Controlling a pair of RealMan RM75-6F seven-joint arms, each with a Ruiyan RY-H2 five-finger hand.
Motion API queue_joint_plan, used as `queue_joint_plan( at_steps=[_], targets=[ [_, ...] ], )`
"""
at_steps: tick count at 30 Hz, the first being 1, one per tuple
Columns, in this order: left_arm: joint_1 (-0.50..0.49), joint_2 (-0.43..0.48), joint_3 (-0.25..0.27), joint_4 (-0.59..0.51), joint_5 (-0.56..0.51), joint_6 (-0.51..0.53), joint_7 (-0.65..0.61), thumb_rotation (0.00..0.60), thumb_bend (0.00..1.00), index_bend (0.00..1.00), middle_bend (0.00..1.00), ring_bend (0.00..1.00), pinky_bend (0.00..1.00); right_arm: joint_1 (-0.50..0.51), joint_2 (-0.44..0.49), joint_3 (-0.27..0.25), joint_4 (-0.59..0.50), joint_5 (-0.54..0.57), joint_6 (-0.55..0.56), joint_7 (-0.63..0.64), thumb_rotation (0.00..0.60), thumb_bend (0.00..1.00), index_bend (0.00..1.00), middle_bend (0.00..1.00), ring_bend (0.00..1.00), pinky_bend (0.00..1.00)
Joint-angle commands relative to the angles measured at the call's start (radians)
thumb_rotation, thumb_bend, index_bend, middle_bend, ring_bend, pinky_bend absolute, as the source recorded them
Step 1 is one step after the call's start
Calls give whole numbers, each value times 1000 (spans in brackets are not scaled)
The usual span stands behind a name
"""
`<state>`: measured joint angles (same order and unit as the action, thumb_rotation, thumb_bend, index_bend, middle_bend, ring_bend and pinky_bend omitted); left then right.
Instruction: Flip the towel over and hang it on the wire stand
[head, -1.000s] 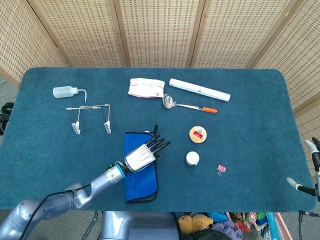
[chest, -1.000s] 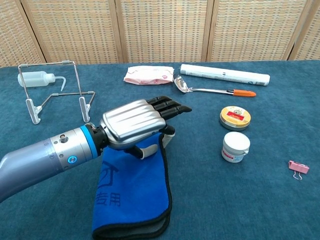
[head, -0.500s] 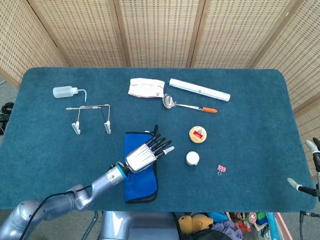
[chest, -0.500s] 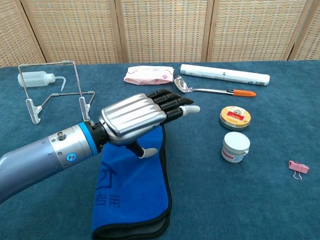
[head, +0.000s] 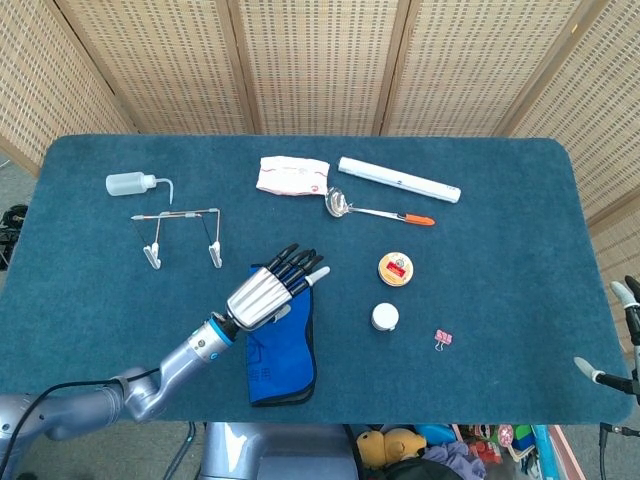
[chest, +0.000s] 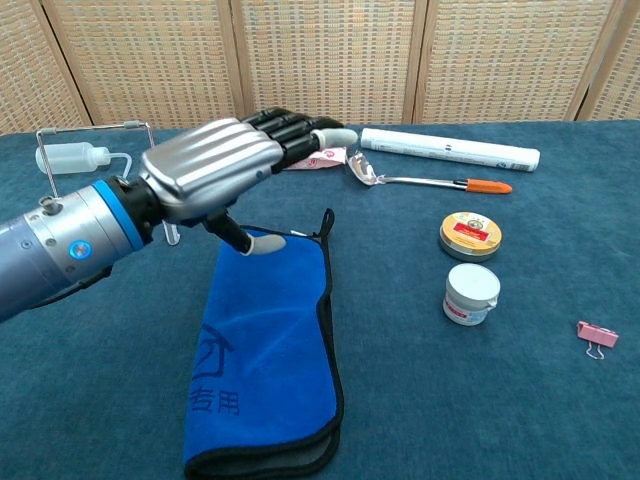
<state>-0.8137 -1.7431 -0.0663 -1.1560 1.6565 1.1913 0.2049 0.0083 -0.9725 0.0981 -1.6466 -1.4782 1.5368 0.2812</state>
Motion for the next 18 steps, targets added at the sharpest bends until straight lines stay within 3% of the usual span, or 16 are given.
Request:
queue_joint_plan(
  at_steps=[1, 8, 13, 18],
  targets=[
    [26, 73, -29, -80, -73, -28, 39, 600, 275, 24, 0, 0, 17, -1, 3, -1, 0, -2, 1, 5, 600, 0, 4, 0, 0, 0],
    [52, 126, -72, -153, -235, -116, 145, 600, 282, 92, 0, 0, 0, -2, 5, -2, 1, -7, 4, 14, 600, 0, 4, 0, 0, 0],
    [47, 133, -155, -216, -548, -250, 277, 600, 304, 139, 0, 0, 0, 1, 2, -5, 0, -11, 0, 1, 600, 0, 4, 0, 0, 0],
    [14, 110, -184, -212, -696, -286, 357, 600, 327, 148, 0, 0, 0, 6, -3, -5, -2, -6, -10, -12, 600, 0, 4, 0, 0, 0]
  ],
)
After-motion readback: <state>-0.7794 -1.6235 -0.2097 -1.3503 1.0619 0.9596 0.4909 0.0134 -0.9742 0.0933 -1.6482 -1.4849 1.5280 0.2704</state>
